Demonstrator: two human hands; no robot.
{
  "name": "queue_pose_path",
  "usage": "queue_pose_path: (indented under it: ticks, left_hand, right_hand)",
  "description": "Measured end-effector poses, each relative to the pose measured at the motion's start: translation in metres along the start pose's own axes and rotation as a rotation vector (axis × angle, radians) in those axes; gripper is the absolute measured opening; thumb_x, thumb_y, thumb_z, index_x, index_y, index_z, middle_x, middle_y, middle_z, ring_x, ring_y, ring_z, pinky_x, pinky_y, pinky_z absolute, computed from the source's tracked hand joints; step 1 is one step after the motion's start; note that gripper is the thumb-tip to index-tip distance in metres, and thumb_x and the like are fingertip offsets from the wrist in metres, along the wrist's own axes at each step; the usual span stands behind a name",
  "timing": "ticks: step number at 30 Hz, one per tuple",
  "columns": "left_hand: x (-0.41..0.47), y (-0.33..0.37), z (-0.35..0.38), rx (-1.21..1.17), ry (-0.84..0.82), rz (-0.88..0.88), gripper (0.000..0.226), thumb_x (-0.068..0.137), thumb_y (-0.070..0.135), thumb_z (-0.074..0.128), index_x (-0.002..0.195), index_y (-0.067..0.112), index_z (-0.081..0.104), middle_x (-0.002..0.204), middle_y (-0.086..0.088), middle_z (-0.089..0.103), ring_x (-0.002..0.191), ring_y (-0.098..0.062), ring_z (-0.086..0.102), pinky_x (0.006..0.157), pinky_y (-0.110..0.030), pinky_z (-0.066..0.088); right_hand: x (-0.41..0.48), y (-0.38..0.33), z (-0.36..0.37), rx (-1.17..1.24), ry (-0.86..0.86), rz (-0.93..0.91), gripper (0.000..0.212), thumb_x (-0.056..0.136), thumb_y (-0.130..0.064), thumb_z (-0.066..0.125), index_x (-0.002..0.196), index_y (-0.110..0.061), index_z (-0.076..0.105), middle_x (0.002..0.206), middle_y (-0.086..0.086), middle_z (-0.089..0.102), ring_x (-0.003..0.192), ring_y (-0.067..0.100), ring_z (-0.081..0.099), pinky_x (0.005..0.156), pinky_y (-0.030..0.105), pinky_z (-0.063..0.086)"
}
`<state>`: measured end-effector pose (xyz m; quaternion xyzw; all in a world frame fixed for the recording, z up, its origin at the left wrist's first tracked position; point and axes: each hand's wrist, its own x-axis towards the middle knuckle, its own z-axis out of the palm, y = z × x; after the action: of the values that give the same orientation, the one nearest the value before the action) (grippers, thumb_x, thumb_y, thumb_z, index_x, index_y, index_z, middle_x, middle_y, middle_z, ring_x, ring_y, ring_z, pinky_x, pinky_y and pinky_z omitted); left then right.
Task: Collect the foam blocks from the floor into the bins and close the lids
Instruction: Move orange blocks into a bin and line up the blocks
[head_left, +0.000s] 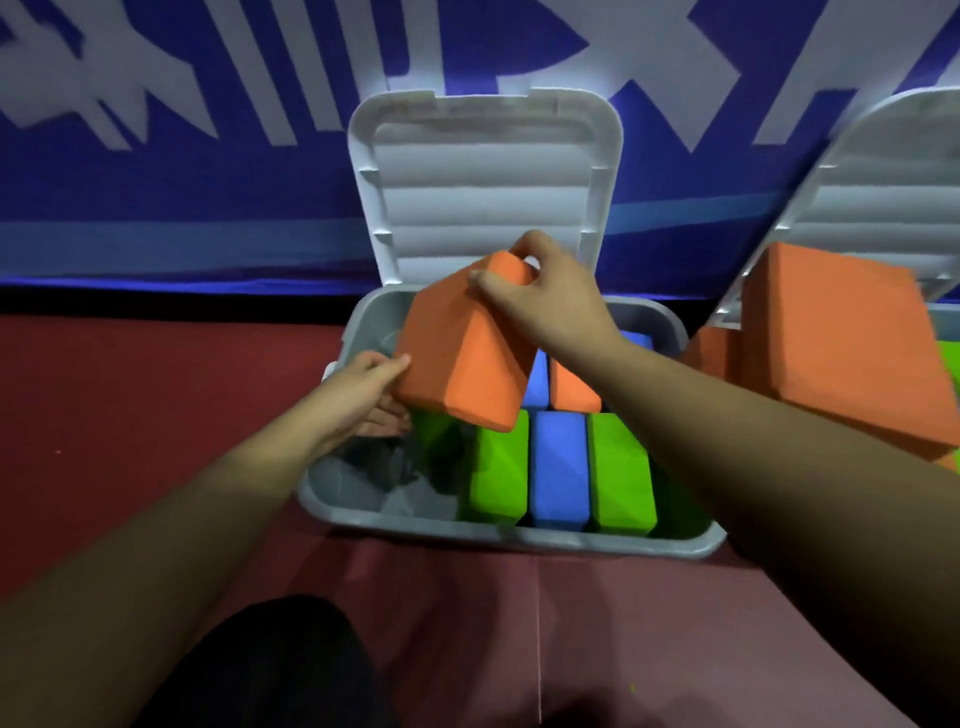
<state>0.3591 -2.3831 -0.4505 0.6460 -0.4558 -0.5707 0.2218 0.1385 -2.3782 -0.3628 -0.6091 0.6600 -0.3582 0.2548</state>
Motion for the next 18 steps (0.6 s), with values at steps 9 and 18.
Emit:
queue_pose_path:
  ticks: [9,18]
  left_hand:
    - [0.006,-0.043,-0.008,0.218,-0.122,-0.06,0.031,0.099,0.045,0.05,0.1,0.014,0.058,0.076,-0.006,0.061,0.056,-0.017,0.06,0.053,-0.024,0.043]
    - [0.004,-0.053,0.015,-0.086,-0.39,-0.133,0.079,0.065,0.079,0.065,0.132,0.048,0.036,0.124,0.006,0.061,0.111,-0.018,0.06,0.075,-0.043,0.052]
  right_hand:
    - [0.011,0.003,0.065,-0.281,-0.288,-0.008,0.046,0.084,-0.061,0.053,0.091,-0.018,0.066,0.101,0.011,0.07,0.1,0.034,0.062,0.083,0.038,0.052]
    - [0.0,0.047,0.092,0.027,-0.64,0.301,0.06,0.106,-0.036,0.038,0.157,-0.012,0.018,0.161,0.011,0.026,0.144,0.026,0.032,0.119,0.036,0.025]
